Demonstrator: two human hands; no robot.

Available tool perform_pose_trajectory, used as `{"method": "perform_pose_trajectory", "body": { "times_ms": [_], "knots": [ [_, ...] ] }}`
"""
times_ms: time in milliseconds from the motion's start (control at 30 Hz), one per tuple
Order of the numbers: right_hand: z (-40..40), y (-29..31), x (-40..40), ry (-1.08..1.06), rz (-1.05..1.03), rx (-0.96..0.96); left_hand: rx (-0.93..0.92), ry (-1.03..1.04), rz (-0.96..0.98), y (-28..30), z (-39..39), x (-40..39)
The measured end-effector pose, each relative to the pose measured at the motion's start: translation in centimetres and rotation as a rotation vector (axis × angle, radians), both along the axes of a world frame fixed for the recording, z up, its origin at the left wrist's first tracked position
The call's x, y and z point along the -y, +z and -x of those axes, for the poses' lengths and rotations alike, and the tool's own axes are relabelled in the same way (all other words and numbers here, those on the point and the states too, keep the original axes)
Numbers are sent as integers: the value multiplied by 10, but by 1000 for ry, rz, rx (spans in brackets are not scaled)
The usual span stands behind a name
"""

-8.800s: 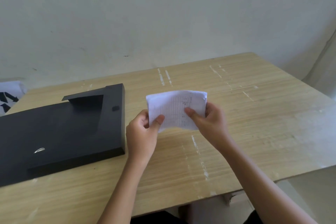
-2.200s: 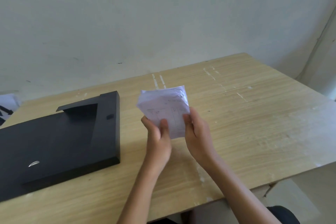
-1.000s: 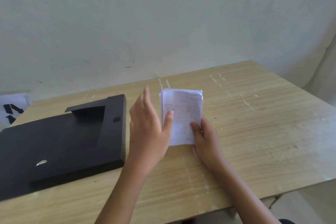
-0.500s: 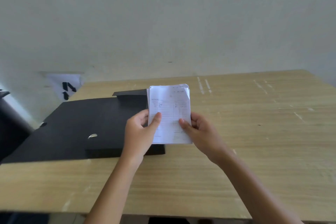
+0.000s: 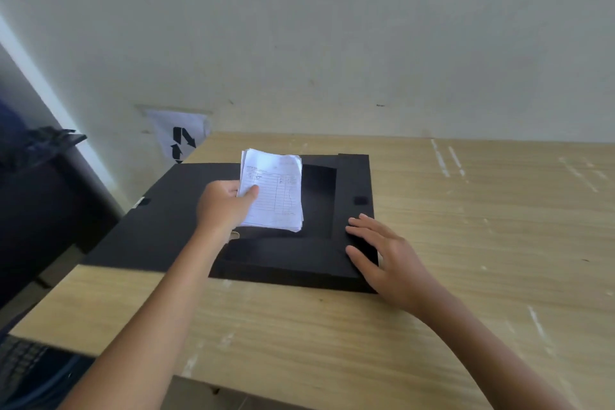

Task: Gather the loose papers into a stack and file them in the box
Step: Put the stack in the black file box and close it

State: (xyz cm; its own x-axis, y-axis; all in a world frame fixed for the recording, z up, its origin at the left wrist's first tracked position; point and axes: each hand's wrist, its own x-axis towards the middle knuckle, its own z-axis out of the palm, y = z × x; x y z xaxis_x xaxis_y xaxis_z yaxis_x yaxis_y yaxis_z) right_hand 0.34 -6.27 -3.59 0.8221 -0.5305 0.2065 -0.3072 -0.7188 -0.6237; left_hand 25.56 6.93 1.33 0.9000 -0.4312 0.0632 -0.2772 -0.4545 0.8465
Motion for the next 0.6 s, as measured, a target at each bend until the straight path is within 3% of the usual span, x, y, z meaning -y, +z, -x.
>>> {"method": "perform_pose_trajectory", "body": {
  "times_ms": [233, 600],
  "knots": [
    [-2, -3, 2, 13, -3, 37, 70, -100, -301, -25, -16, 36],
    [-1, -3, 4, 24, -14, 43, 166, -191, -480, -46, 32, 91]
  ]
}}
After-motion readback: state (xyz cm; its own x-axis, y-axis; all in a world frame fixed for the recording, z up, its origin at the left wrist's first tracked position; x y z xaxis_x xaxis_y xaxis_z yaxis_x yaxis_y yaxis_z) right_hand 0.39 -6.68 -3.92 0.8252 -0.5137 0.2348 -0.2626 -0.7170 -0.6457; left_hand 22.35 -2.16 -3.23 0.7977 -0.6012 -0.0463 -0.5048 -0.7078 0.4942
